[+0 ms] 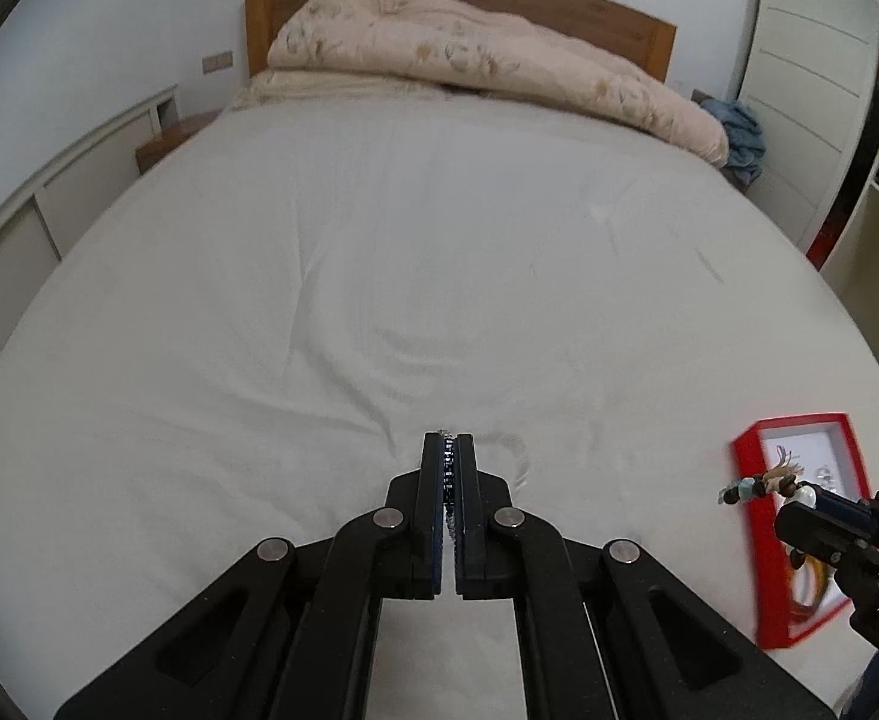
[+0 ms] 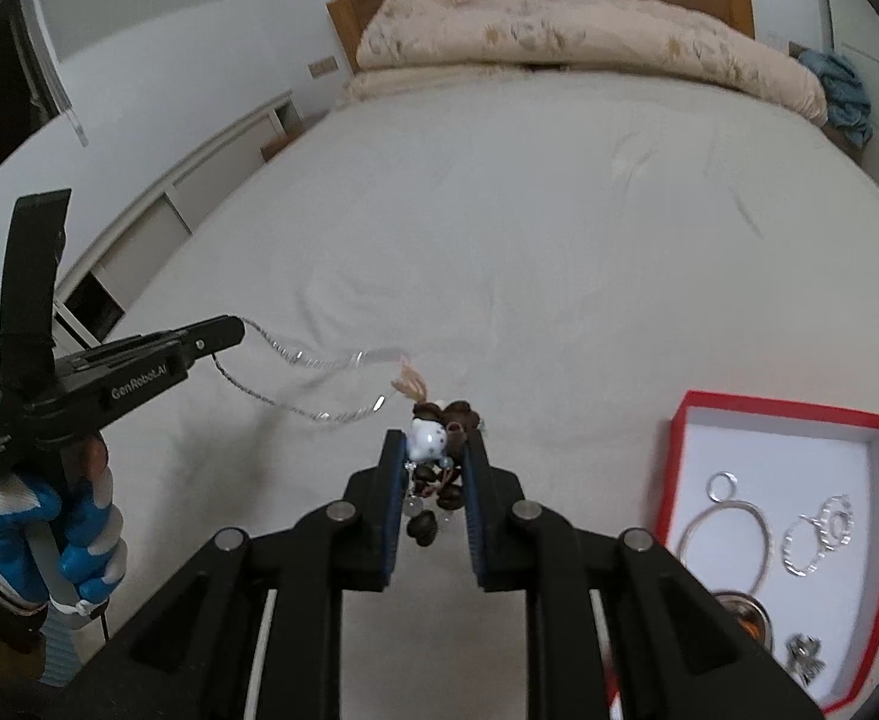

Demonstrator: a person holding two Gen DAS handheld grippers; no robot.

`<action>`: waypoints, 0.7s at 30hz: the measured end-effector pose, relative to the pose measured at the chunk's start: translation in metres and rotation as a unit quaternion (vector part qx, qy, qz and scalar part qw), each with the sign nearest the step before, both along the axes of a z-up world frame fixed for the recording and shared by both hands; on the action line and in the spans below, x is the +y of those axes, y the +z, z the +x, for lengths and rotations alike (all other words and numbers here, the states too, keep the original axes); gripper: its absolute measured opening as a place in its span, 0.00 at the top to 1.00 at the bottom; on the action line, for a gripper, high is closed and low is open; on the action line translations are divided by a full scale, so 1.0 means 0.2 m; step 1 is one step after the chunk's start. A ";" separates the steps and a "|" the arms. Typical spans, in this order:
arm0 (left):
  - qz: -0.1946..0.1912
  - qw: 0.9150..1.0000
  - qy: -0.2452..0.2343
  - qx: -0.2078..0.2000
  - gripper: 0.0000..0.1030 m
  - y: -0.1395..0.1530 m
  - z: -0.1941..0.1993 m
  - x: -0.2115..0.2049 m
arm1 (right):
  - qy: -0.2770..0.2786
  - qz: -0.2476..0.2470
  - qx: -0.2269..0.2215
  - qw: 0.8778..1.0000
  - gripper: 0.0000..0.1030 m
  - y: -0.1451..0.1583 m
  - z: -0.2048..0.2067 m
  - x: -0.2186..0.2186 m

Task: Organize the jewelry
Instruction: 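Carry the silver chain and beaded bracelet into the red box and release both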

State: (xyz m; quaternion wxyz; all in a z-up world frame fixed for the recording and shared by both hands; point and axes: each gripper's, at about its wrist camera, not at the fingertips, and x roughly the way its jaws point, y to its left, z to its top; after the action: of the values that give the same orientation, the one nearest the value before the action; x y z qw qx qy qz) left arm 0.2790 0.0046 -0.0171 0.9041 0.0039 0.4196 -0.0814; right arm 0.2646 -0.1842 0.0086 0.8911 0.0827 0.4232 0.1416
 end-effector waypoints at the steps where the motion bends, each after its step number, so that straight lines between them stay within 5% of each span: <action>1: -0.001 1.000 -0.002 -0.006 0.98 0.04 -0.03 -0.01 | 0.000 0.001 -0.006 1.000 0.84 0.04 -0.02 0.00; 11: -0.002 0.996 -0.036 -0.077 0.98 0.47 -0.30 -0.20 | -0.022 0.002 -0.078 0.997 0.84 0.44 -0.35 -0.16; 21: -0.009 0.989 -0.083 -0.125 0.98 0.76 -0.51 -0.55 | -0.055 -0.011 -0.120 0.991 0.84 0.67 -0.66 -0.45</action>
State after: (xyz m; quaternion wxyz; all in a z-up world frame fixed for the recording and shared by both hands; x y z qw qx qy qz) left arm 0.1773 -0.1045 0.1358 0.9396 0.0407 0.3003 -0.1591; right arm 0.1323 -0.2738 0.1429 0.9426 0.0790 0.3097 0.0966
